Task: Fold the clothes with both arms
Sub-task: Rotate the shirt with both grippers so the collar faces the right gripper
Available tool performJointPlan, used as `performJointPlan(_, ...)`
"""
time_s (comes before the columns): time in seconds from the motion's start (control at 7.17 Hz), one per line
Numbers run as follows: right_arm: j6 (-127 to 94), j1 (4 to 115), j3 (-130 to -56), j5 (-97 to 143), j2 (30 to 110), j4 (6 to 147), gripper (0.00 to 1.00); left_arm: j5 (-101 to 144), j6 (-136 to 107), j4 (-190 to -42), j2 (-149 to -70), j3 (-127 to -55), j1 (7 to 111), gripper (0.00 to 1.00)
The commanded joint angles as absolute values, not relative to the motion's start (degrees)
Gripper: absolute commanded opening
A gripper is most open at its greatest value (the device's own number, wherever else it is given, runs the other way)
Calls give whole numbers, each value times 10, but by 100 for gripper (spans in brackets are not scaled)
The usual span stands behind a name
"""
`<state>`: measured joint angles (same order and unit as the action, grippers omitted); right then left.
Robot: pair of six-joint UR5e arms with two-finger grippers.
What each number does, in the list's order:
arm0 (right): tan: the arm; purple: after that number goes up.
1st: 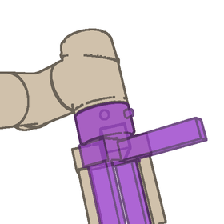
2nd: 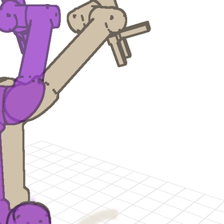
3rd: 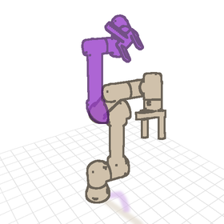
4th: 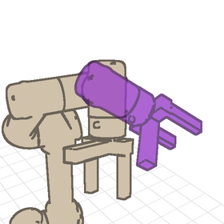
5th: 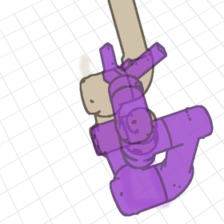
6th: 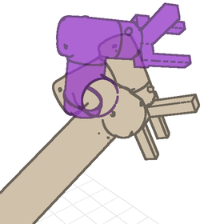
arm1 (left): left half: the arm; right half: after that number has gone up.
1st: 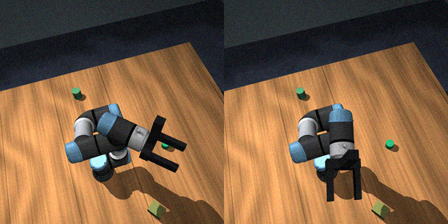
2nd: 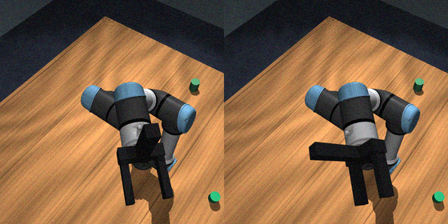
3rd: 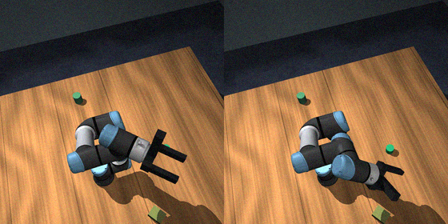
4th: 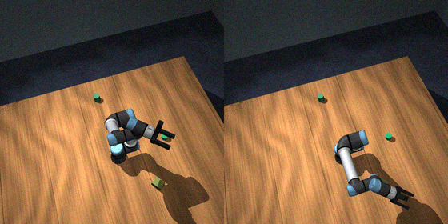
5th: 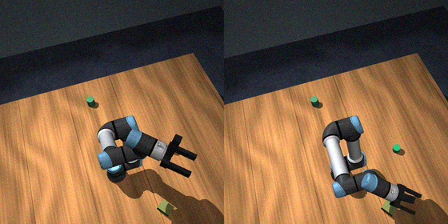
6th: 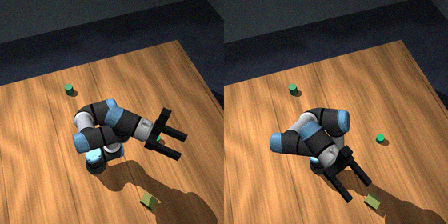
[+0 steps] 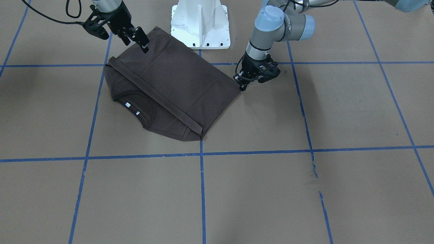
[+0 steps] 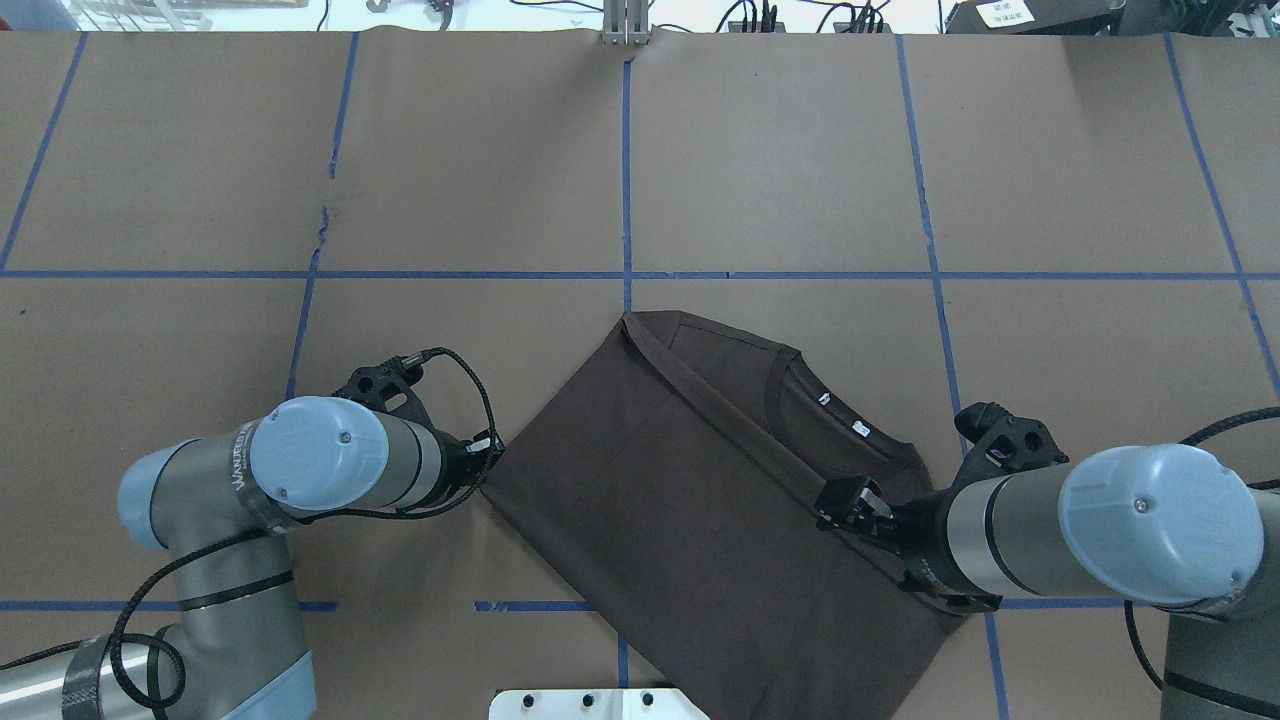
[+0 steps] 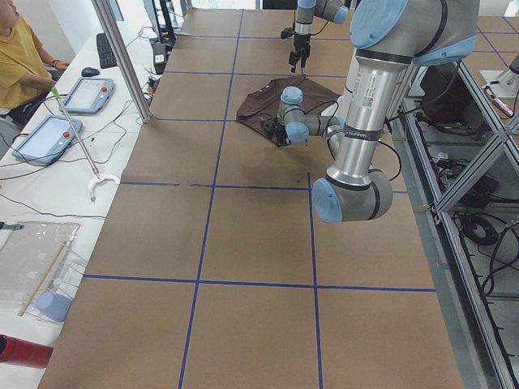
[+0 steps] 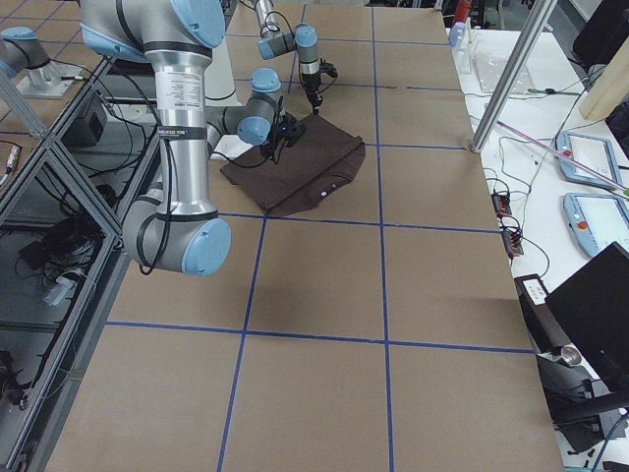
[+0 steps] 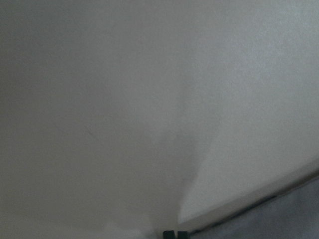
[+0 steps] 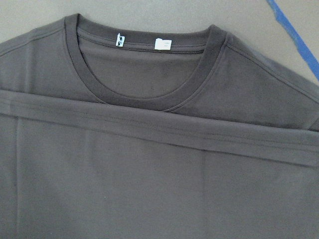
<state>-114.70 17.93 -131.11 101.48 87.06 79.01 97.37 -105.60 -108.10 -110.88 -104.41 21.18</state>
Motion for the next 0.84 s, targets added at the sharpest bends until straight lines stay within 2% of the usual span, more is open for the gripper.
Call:
performJointPlan(0.0, -1150, 178, -1298, 995, 854, 790, 100, 962, -984, -1072, -1115, -1044, 248, 0)
performJointPlan(0.28, -1150, 179, -1275, 983, 822, 789, 100, 965, -894, -1081, -1145, -1015, 326, 0)
performJointPlan(0.42, -1150, 179, -1272, 983, 804, 789, 100, 965, -880, -1093, -1184, -961, 360, 0)
performJointPlan(0.7, -1159, 183, -1277, 970, 801, 783, 100, 965, -877, -1169, -1286, -796, 416, 0)
